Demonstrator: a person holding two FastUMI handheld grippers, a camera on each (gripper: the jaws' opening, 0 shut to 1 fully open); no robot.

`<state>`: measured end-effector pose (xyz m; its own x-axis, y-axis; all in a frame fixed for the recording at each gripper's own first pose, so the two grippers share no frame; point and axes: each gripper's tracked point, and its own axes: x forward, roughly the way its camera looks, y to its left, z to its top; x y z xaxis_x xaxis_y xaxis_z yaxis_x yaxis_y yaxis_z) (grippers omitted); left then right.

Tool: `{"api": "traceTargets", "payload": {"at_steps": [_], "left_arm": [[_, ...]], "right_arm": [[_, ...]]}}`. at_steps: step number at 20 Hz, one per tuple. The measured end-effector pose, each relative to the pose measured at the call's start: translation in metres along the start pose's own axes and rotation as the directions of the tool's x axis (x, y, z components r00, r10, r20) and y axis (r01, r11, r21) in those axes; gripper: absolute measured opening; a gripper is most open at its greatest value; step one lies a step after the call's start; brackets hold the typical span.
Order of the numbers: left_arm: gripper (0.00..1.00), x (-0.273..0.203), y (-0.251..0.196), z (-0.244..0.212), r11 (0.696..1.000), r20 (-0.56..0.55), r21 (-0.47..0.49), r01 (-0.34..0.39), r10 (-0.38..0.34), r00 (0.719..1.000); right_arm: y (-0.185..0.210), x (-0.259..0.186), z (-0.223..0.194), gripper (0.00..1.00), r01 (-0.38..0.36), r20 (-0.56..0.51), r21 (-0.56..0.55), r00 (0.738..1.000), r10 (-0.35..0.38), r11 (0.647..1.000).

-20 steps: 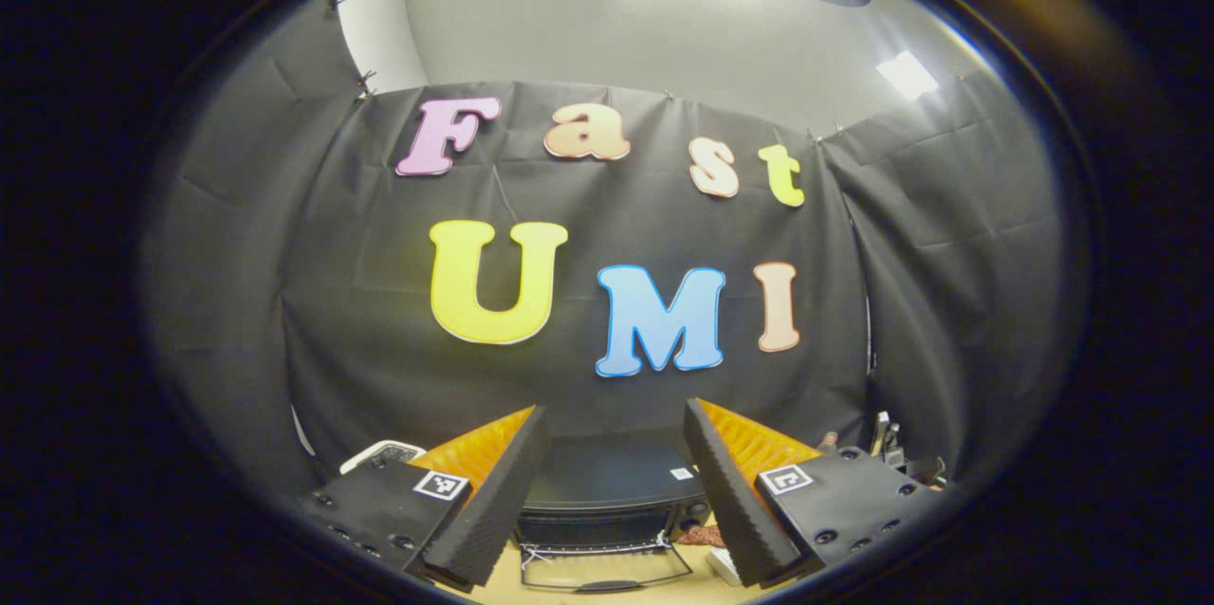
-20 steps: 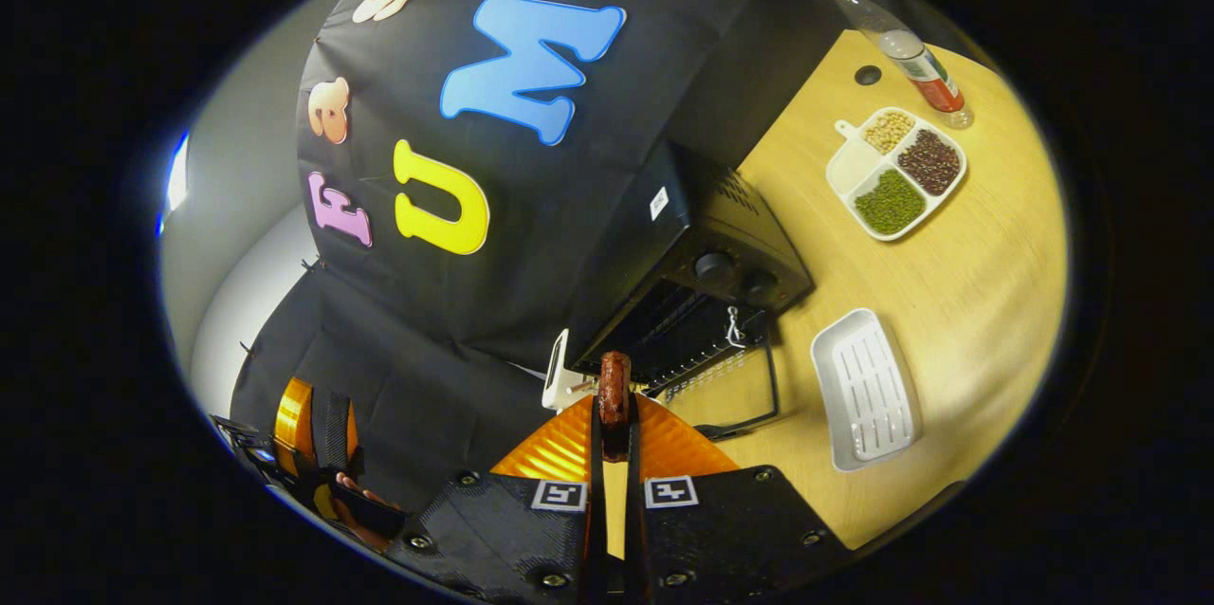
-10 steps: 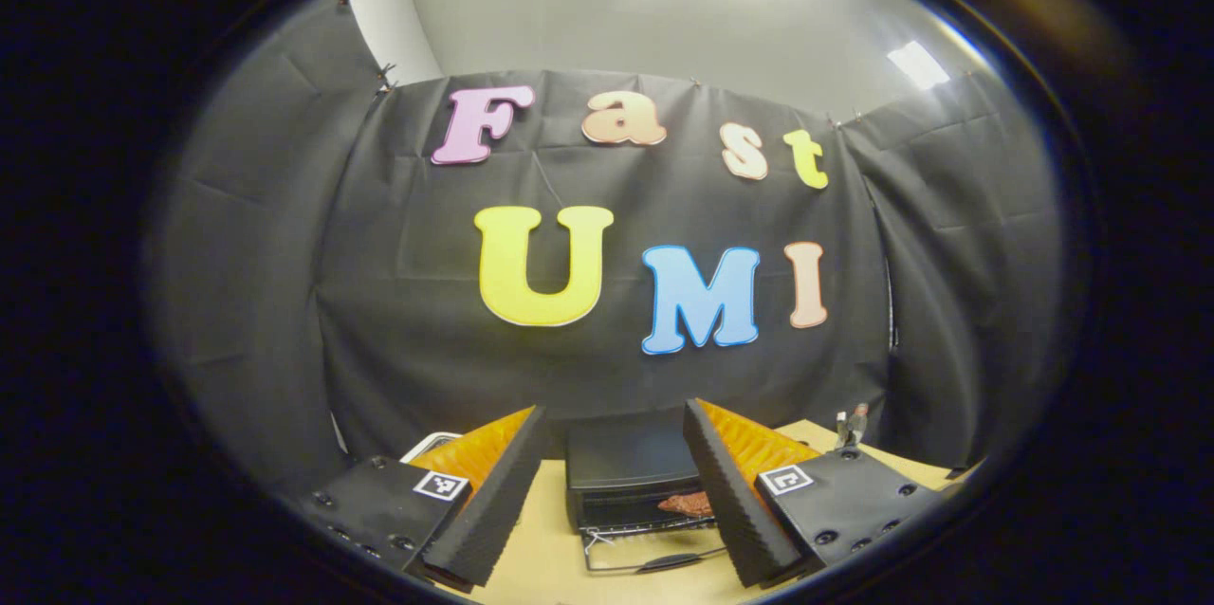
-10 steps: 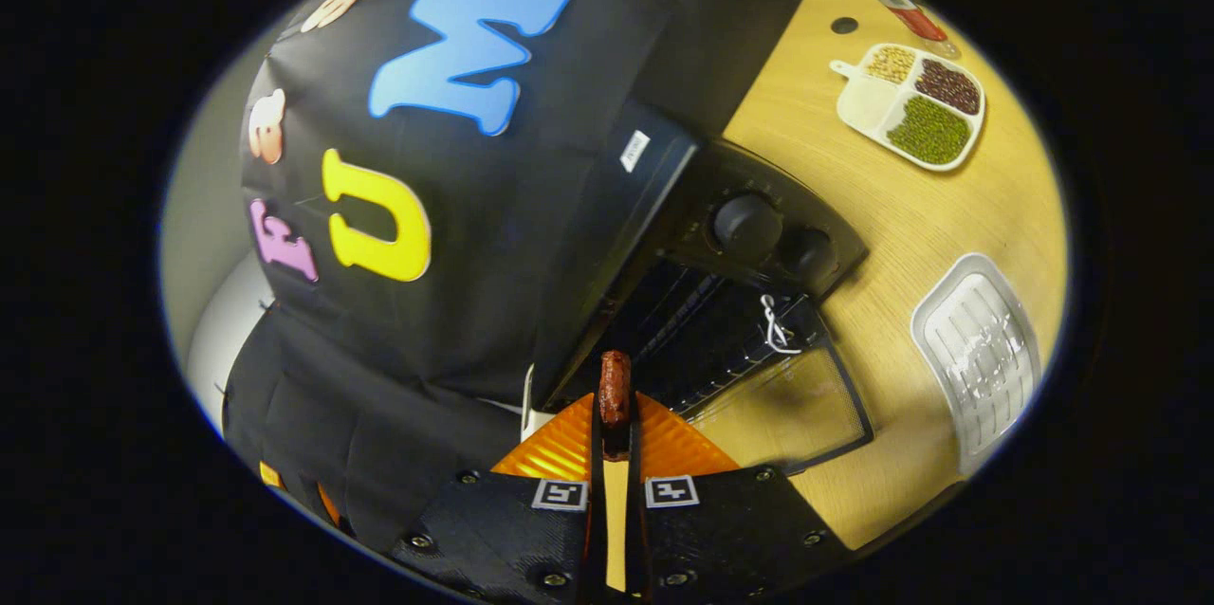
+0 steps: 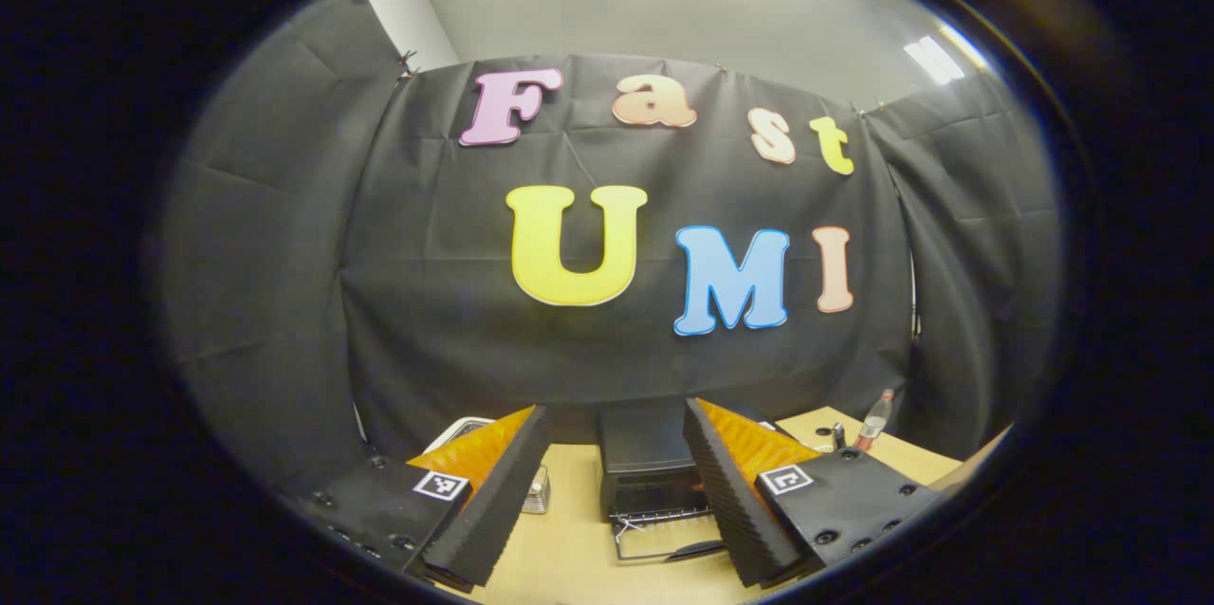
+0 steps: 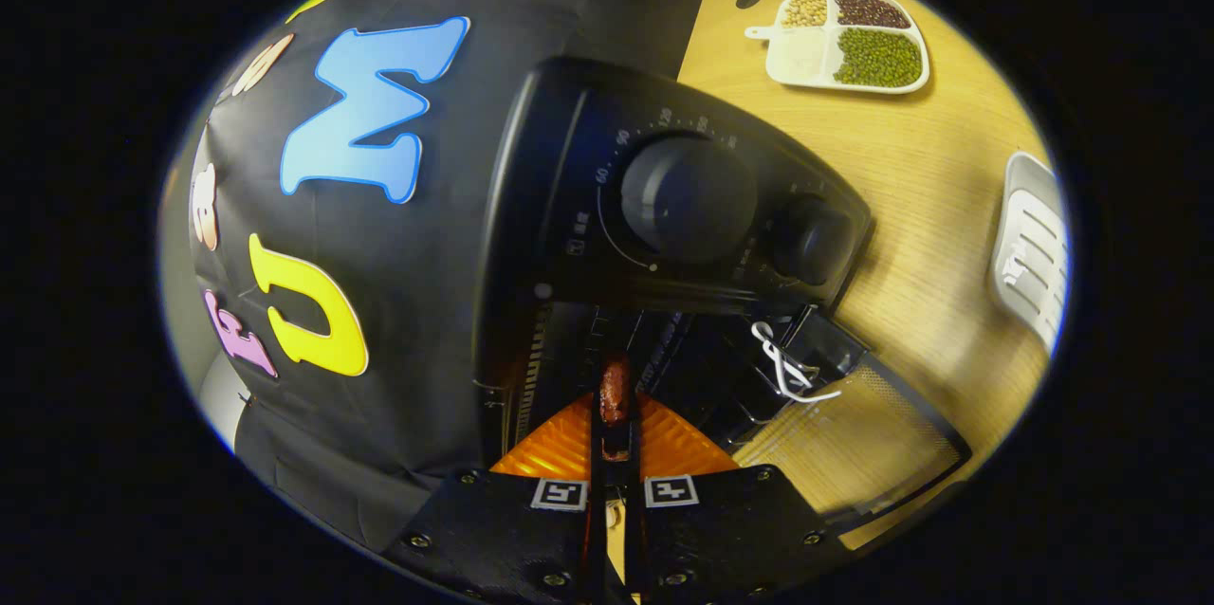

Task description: Open the electric oven with the left hand, put the food in, and close the electric oven.

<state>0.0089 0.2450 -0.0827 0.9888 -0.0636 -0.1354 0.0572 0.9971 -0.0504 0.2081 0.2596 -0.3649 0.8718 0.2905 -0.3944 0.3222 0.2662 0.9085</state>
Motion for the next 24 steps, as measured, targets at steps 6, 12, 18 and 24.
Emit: {"api": "traceTargets", "payload": {"at_steps": [6, 12, 18, 24], "left_arm": [[0.95, 0.015, 0.004, -0.009, 1.000, -0.027, 0.003, 0.002, -0.002, 1.000], [0.95, 0.032, -0.019, -0.012, 0.999, -0.028, -0.003, 0.054, -0.054, 0.998], [0.95, 0.044, -0.051, -0.023, 0.994, -0.033, -0.021, 0.105, -0.105, 0.994], [0.91, 0.054, -0.082, -0.040, 0.990, -0.056, -0.017, 0.138, -0.139, 0.989]], "right_arm": [[-0.009, 0.021, 0.003, 0.11, 0.066, 0.048, -0.010, 0.997, -0.065, 0.998], [-0.009, -0.001, -0.010, 0.58, 0.123, -0.025, -0.075, 0.992, -0.125, 0.990], [0.004, -0.072, 0.016, 0.84, 0.158, 0.020, -0.311, 0.987, -0.160, 0.937], [0.060, -0.166, 0.054, 0.84, 0.116, 0.135, -0.671, 0.990, -0.033, 0.732]]}}
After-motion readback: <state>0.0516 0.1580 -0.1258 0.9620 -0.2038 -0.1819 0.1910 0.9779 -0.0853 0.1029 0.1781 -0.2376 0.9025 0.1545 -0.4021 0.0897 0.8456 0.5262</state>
